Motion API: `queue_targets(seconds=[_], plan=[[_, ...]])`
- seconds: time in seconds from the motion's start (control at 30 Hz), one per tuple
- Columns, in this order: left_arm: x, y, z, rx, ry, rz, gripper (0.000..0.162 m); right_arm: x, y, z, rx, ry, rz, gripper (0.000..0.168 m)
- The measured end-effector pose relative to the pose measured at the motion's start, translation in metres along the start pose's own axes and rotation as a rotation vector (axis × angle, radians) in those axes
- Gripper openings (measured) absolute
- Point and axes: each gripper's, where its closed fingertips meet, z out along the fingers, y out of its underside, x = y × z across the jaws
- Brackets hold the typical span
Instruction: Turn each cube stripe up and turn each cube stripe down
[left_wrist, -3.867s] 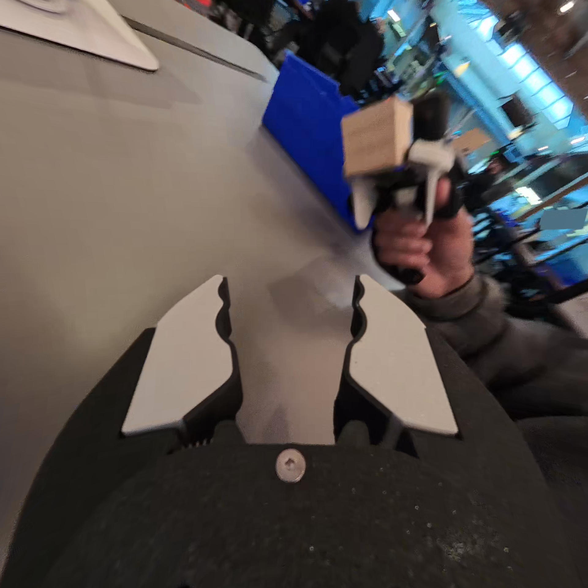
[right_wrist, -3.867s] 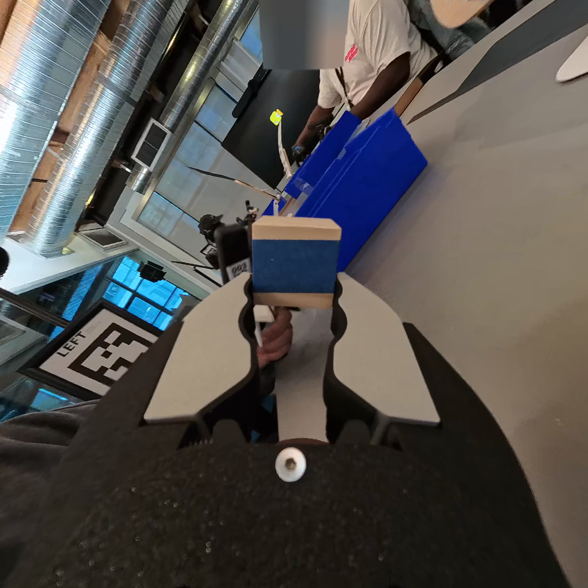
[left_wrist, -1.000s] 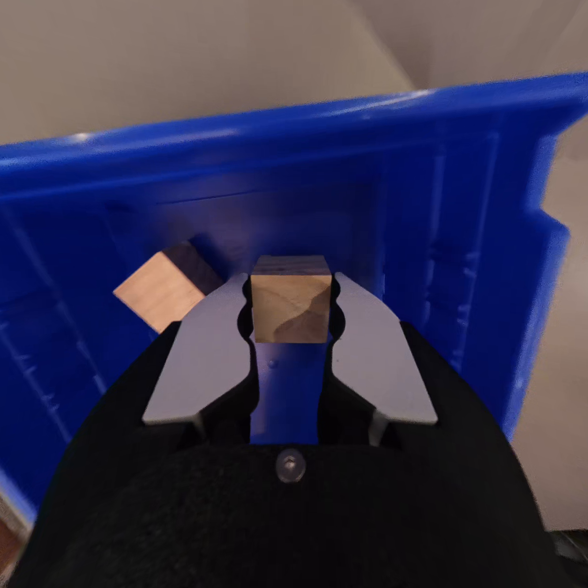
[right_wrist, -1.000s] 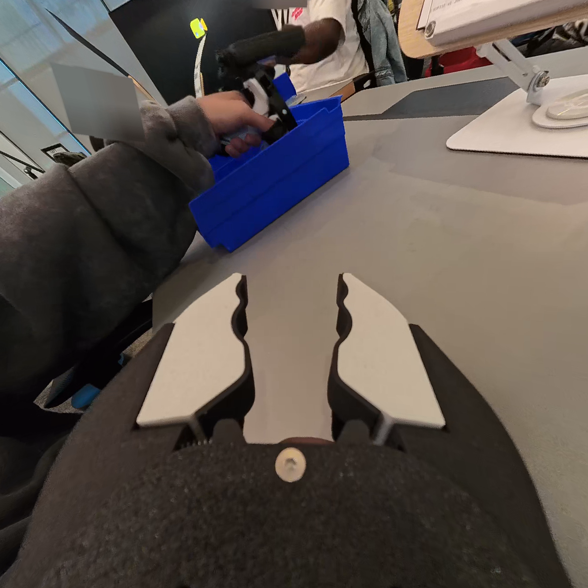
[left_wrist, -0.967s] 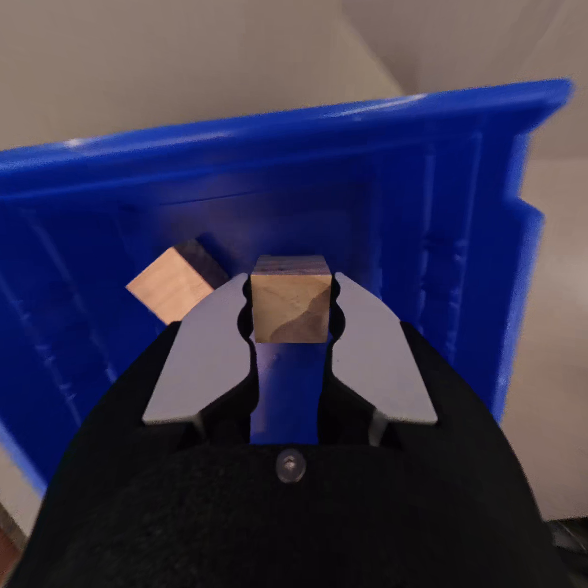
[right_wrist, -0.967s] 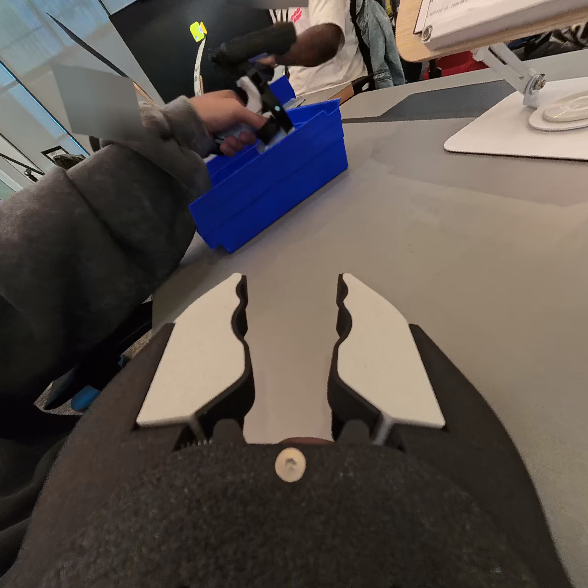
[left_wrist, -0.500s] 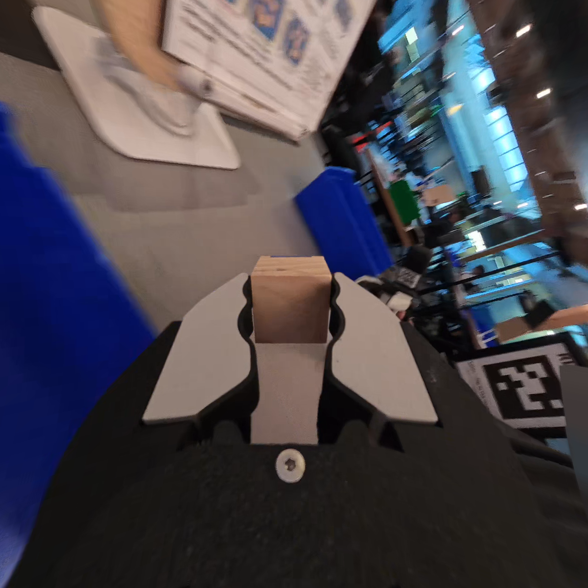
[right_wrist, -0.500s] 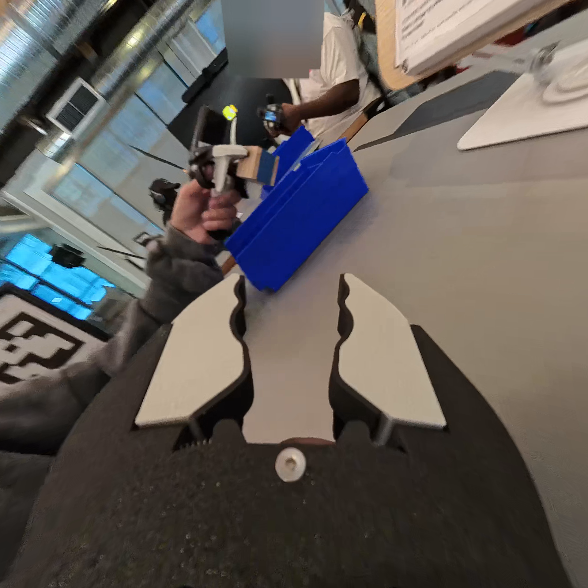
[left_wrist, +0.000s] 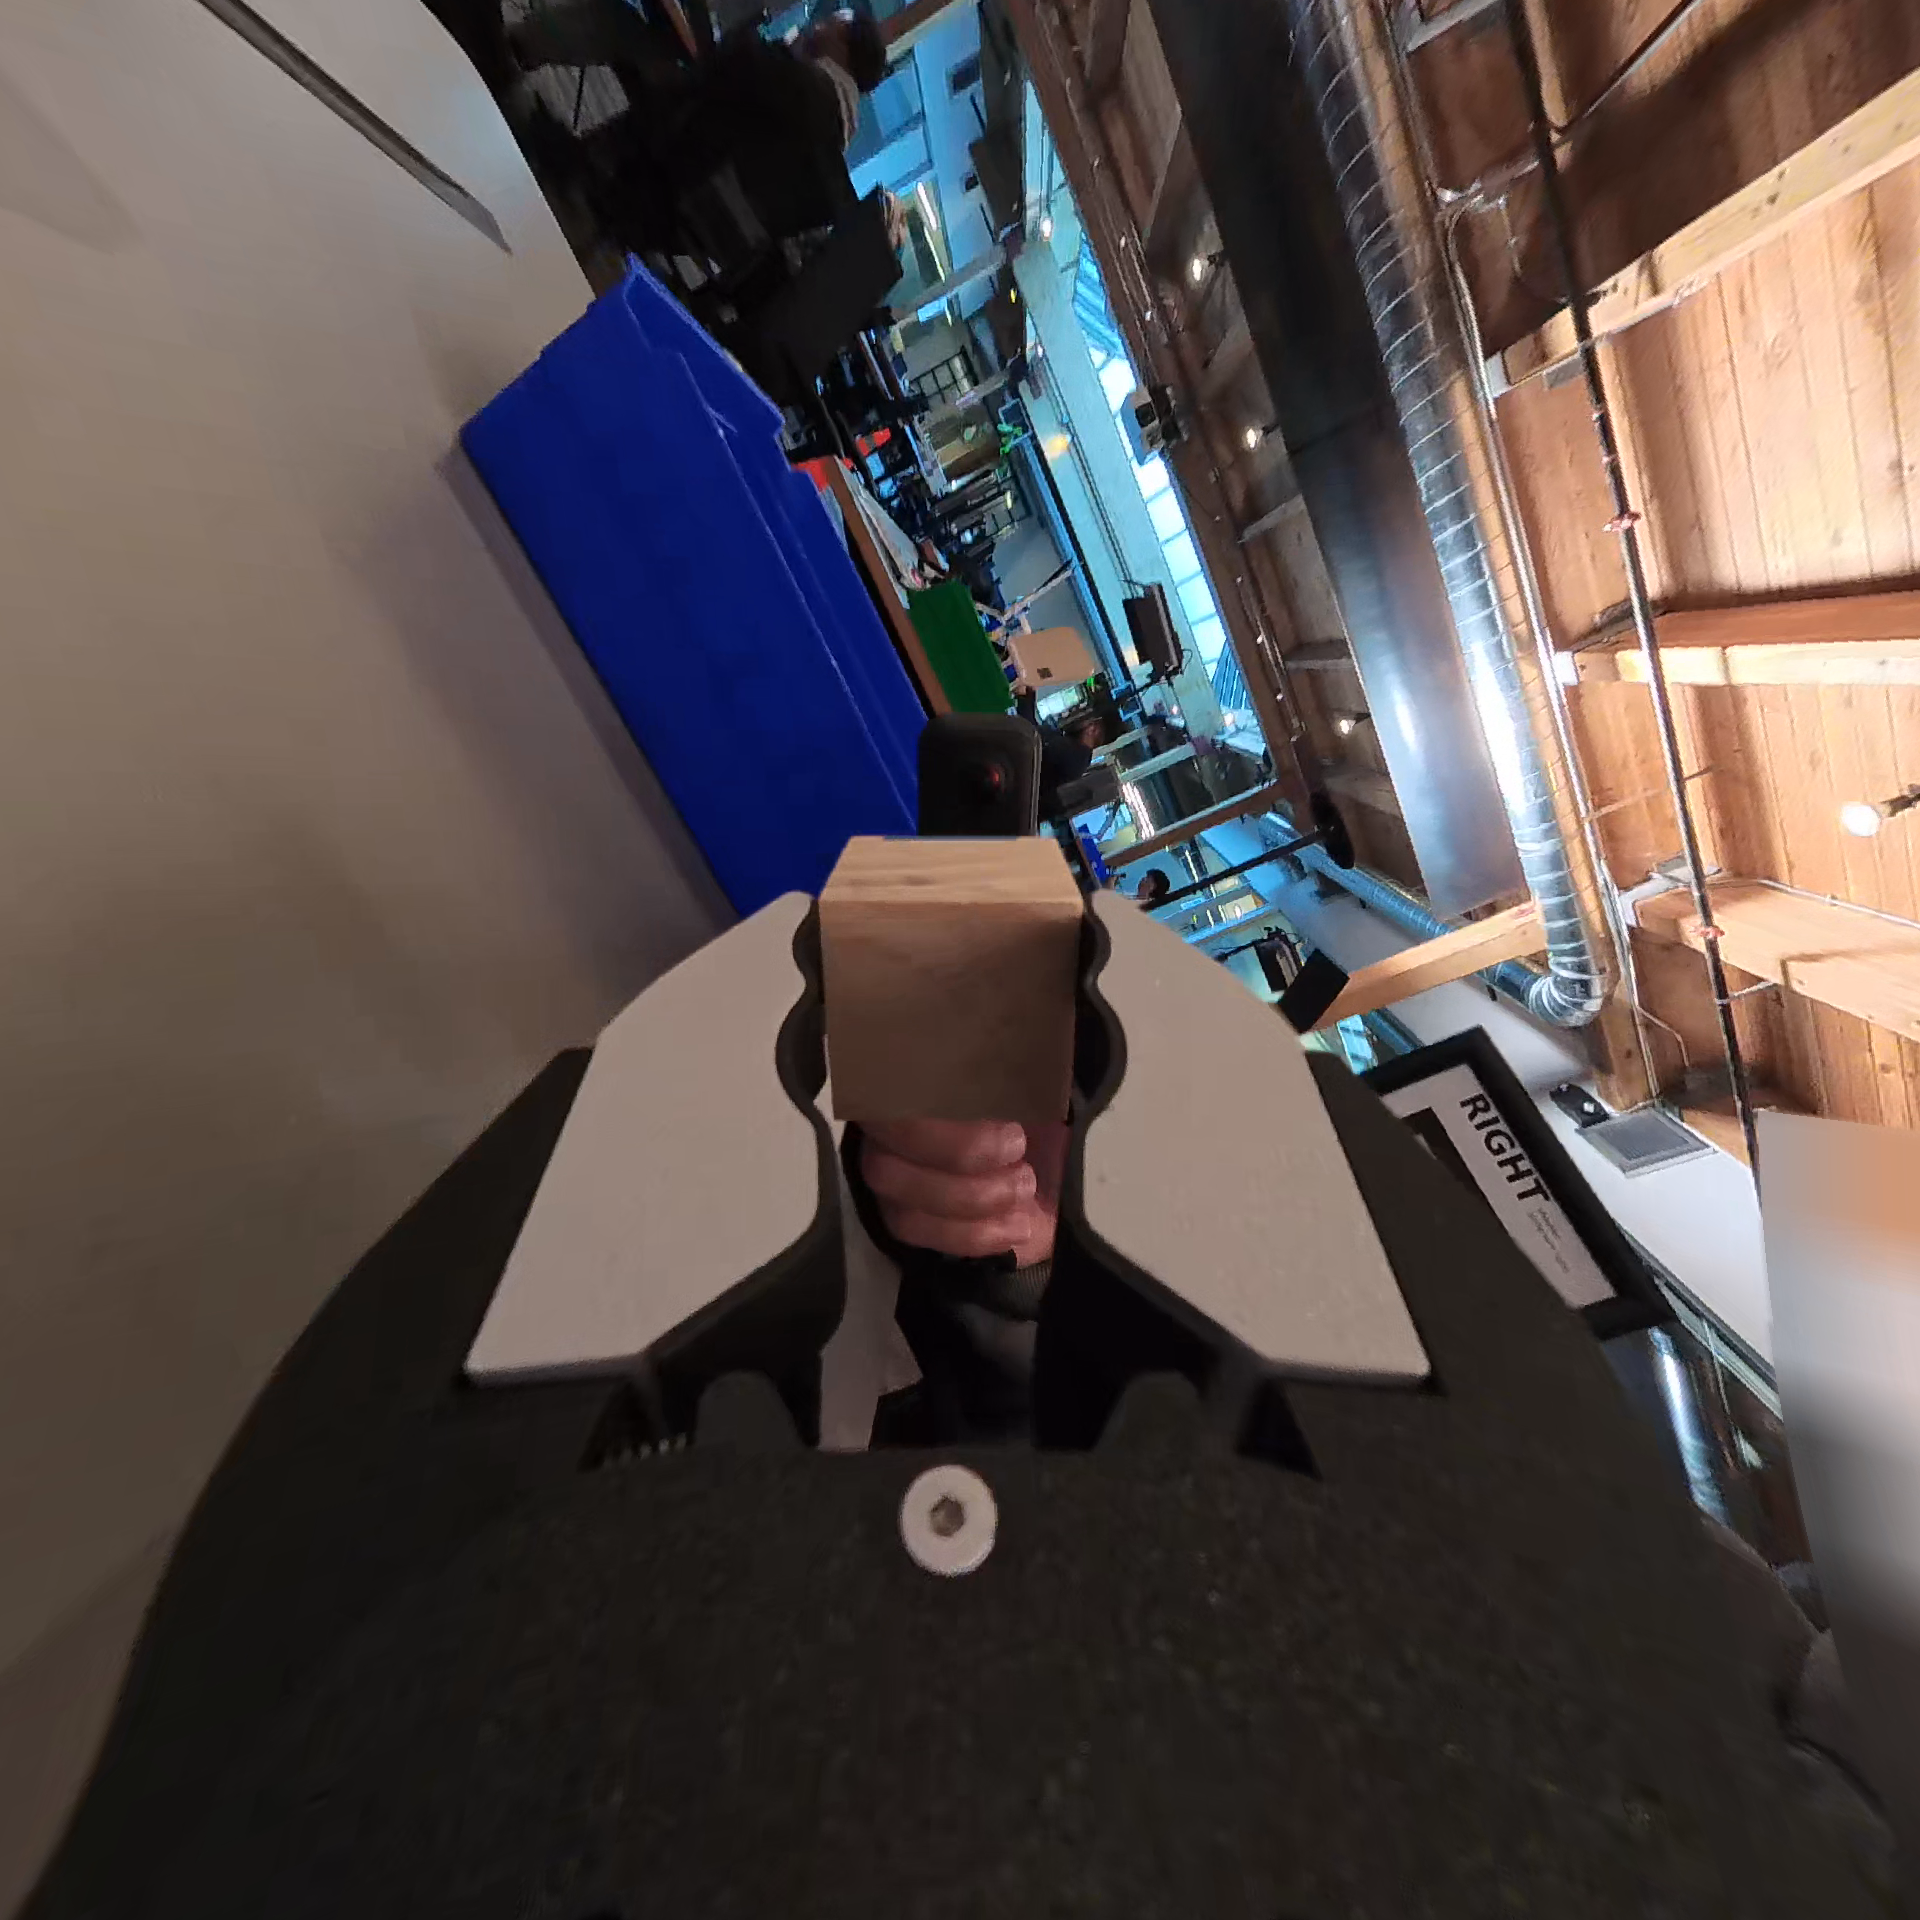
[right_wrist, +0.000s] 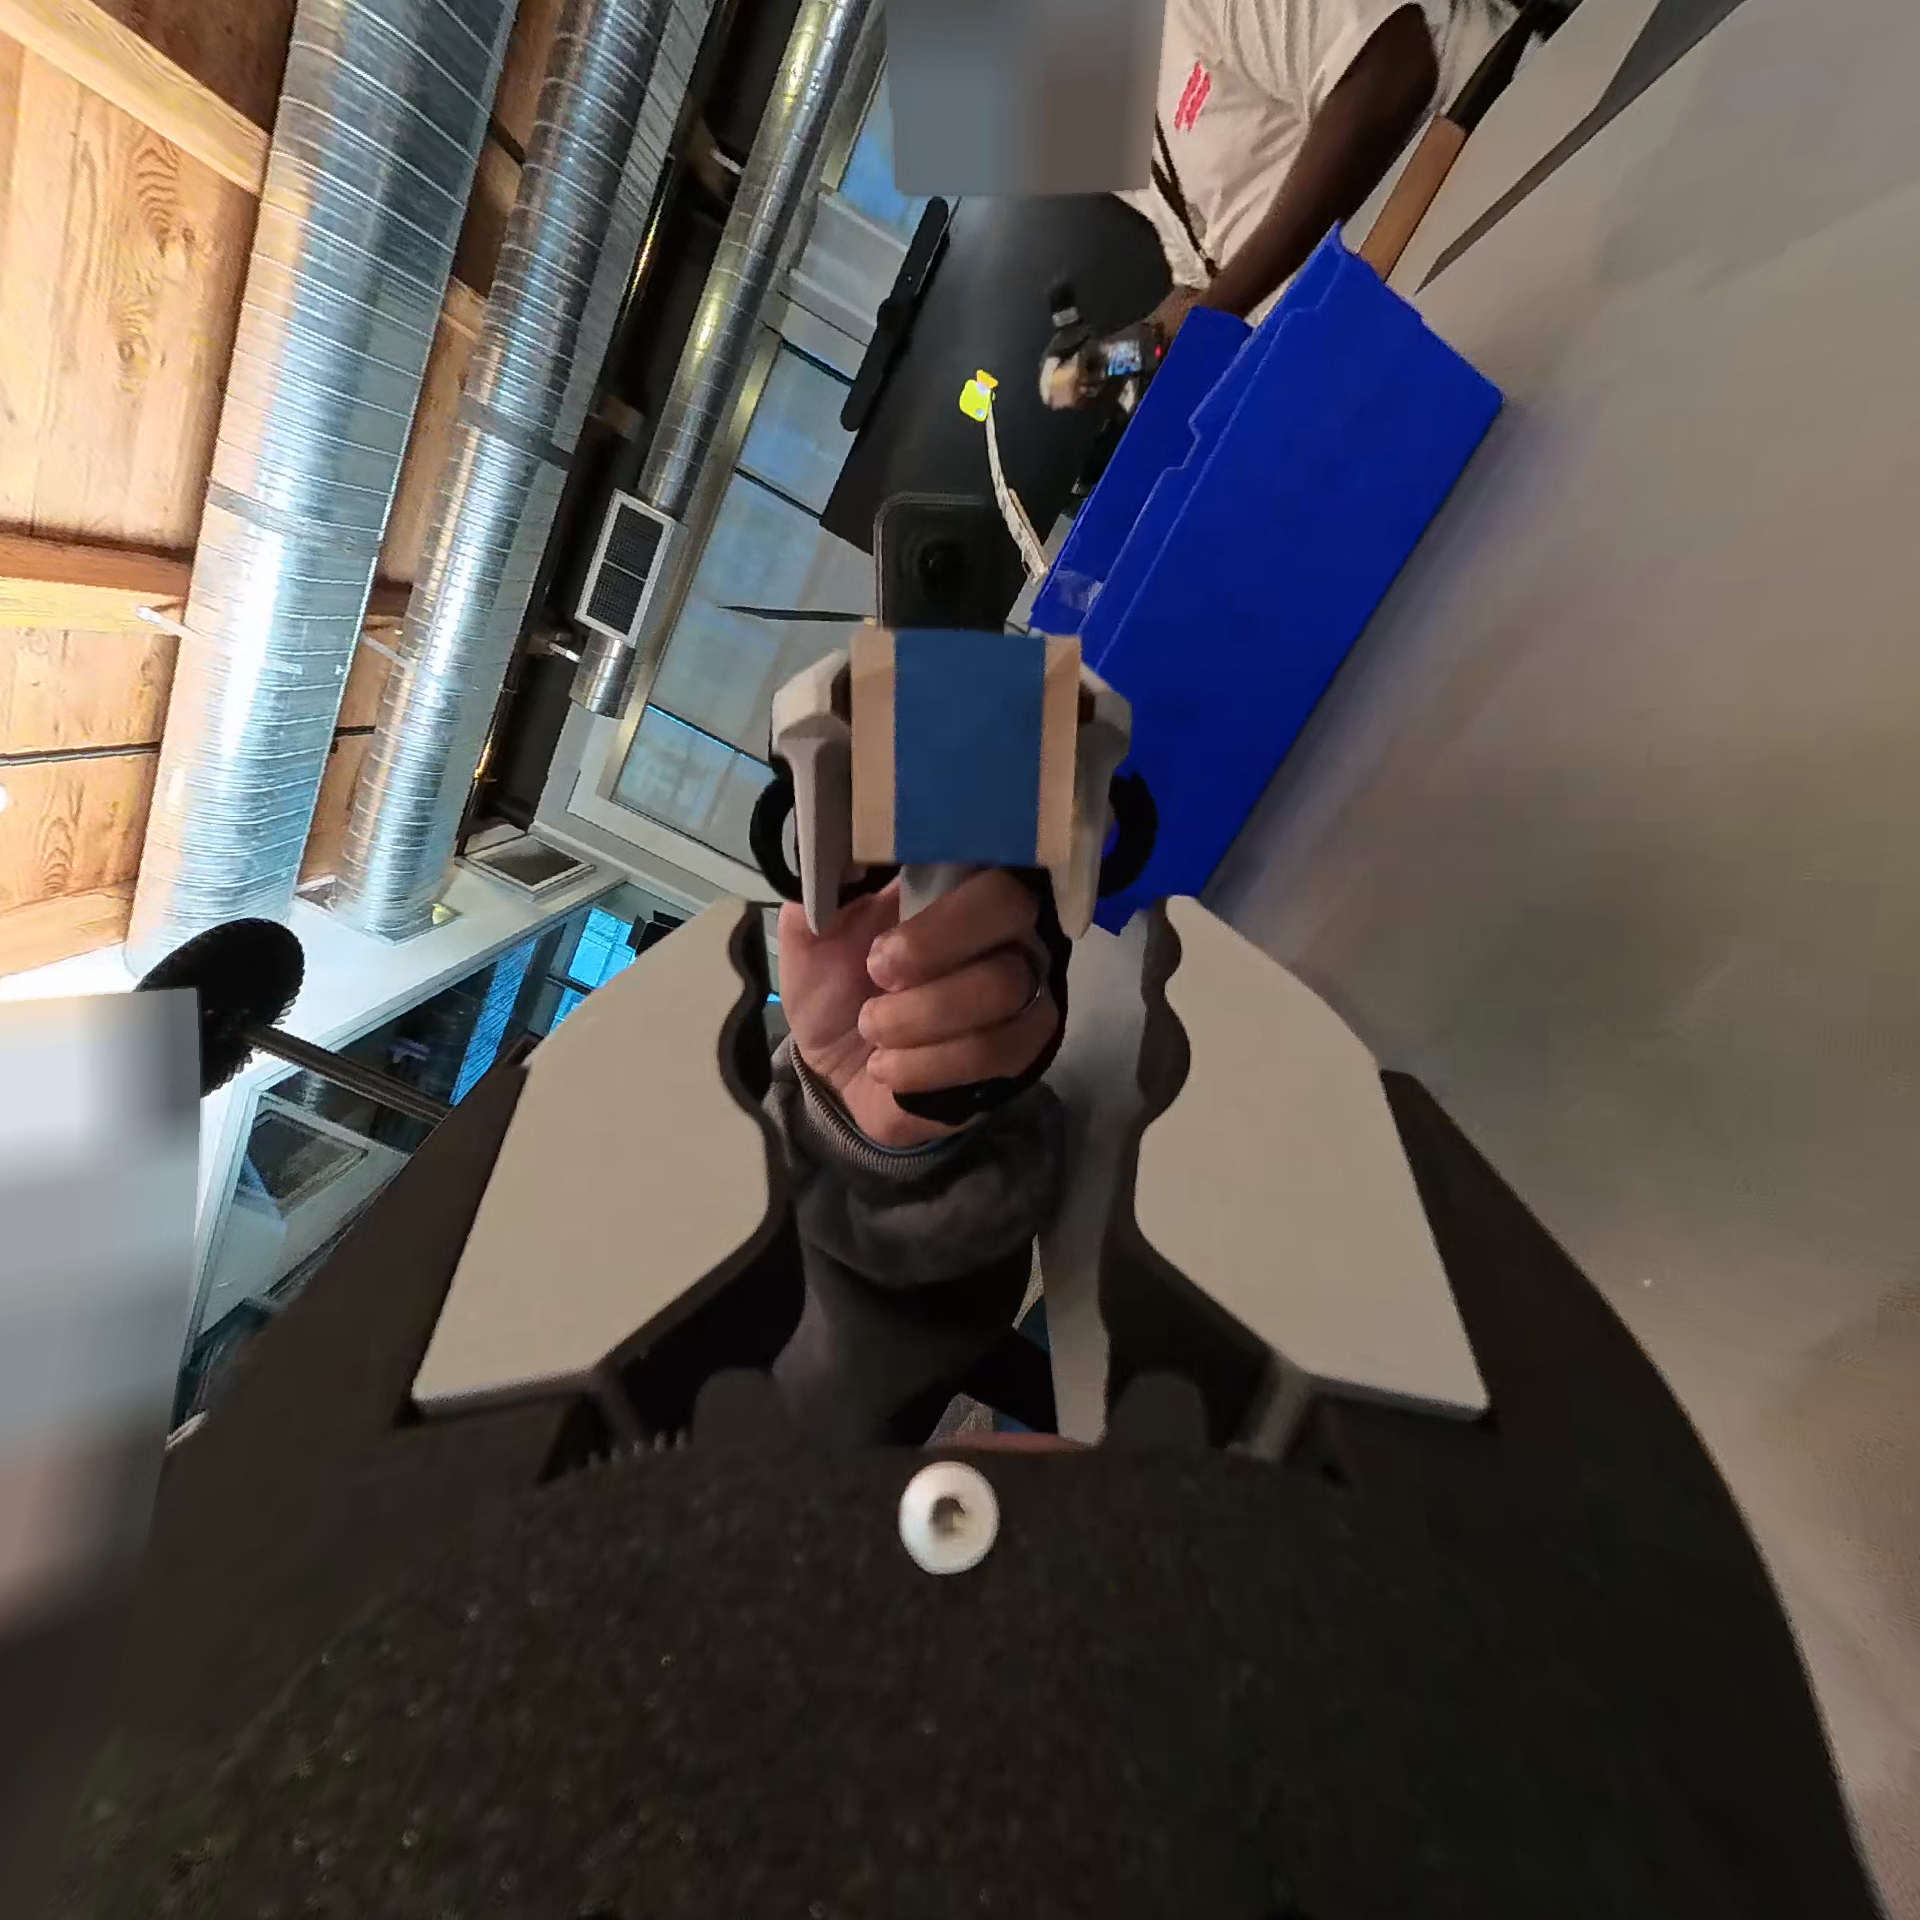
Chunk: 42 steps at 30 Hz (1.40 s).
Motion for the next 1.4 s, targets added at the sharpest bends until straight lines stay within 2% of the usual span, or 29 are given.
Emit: queue_targets(seconds=[0.2,0.27,0.47,0.57,0.63,0.73,0.87,1.0,1.13,1.23,1.33,1.4], plan=[[-0.011,0.018,0.014,-0.063,0.001,-0.026,0.044,0.009,-0.005,0.008,0.022,0.005,0.026,0.065],[-0.013,0.022,0.017,-0.067,0.002,-0.034,0.044,0.015,0.007,0.012,-0.052,0.024,0.017,0.046],[-0.007,0.026,0.018,-0.109,0.026,-0.013,0.044,0.011,0.007,0.009,-0.038,0.028,-0.006,0.045],[0.008,0.017,0.004,-0.088,0.037,0.040,0.063,0.007,0.006,0.008,-0.042,0.044,-0.044,0.045],[0.009,0.011,-0.016,-0.061,-0.044,0.133,0.072,0.003,0.003,0.004,-0.037,0.046,-0.063,0.045],[-0.017,0.029,-0.051,-0.092,-0.296,0.326,0.086,0.001,-0.003,-0.003,-0.030,0.079,-0.115,0.045],[-0.059,0.058,-0.098,-0.041,-0.585,0.566,0.082,0.002,-0.013,-0.013,-0.022,0.170,-0.213,0.045],[-0.055,0.061,-0.097,-0.058,-0.594,0.604,0.079,-0.003,-0.028,-0.028,-0.027,0.292,-0.341,0.045],[-0.069,0.066,-0.098,-0.114,-0.653,0.640,0.074,-0.034,-0.075,-0.085,0.032,0.508,-0.517,0.045],[-0.067,0.068,-0.095,-0.121,-0.639,0.639,0.073,-0.045,-0.117,-0.162,0.113,0.831,-0.576,0.046],[-0.068,0.069,-0.095,-0.141,-0.665,0.678,0.071,-0.028,-0.130,-0.248,0.056,1.234,-0.509,0.046],[-0.069,0.069,-0.095,-0.144,-0.674,0.682,0.071,-0.007,-0.123,-0.290,-0.016,1.381,-0.370,0.046]])
